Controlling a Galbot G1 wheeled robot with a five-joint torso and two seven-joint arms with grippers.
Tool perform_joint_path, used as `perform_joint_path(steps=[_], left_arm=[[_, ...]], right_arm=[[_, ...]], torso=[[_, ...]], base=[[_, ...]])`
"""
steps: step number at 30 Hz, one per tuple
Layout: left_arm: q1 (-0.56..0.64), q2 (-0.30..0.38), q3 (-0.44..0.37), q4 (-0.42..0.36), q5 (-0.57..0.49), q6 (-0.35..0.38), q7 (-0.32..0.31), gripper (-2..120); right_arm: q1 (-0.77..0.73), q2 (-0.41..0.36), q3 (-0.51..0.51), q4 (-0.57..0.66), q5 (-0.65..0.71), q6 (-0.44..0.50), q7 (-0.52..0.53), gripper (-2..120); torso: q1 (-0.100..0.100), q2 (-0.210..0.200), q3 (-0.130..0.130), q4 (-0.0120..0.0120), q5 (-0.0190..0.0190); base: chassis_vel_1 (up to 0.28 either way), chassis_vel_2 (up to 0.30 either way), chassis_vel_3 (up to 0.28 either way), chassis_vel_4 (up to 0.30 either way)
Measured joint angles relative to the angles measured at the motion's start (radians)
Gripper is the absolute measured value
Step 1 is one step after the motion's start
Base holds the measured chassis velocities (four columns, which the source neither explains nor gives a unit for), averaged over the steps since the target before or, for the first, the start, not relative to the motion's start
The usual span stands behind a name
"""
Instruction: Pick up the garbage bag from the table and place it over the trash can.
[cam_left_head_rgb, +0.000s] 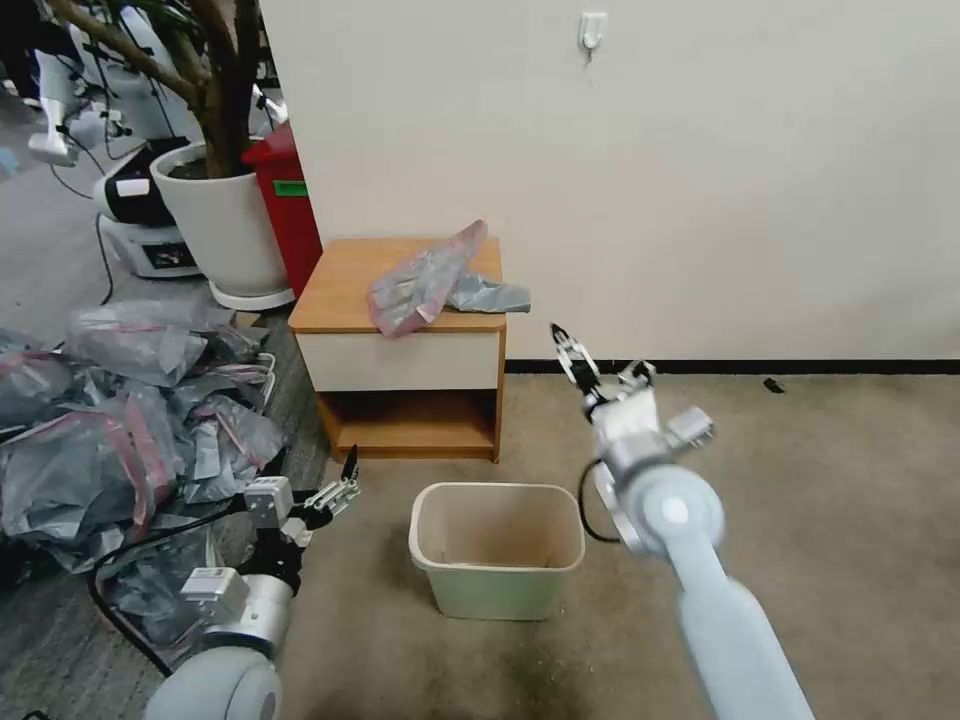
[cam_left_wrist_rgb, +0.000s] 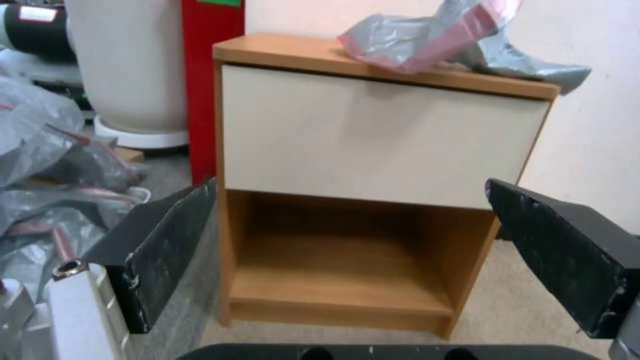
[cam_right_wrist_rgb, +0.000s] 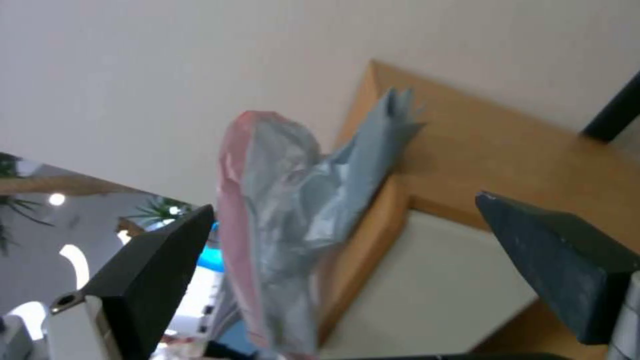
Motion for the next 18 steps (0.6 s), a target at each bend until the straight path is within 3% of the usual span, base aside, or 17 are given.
perform_joint_path(steps=[8, 11, 18], left_arm=[[0.004, -0.023, -0.024, 0.005, 0.009, -0.006, 0.000, 100], [0.011, -0.034, -0.041, 0.000, 0.012, -0.008, 0.000, 100], [0.024, -0.045, -0.055, -0.012, 0.015, -0.012, -0.002, 100]], right_arm=[[0.143, 0.069, -0.027, -0.160, 0.020, 0.003, -0.002, 100], [0.205, 0.108, -0.042, -0.289, -0.020, 0.014, -0.028, 100], [0.271, 0.127, -0.048, -0.409, -0.056, 0.037, -0.071, 100]], torso=[[0.000, 0.000, 0.000, 0.0001, -0.0001], [0.000, 0.000, 0.000, 0.0002, 0.0000], [0.000, 0.000, 0.000, 0.0001, 0.0001]], base=[[0.000, 0.000, 0.000, 0.000], [0.000, 0.000, 0.000, 0.000], [0.000, 0.000, 0.000, 0.000]])
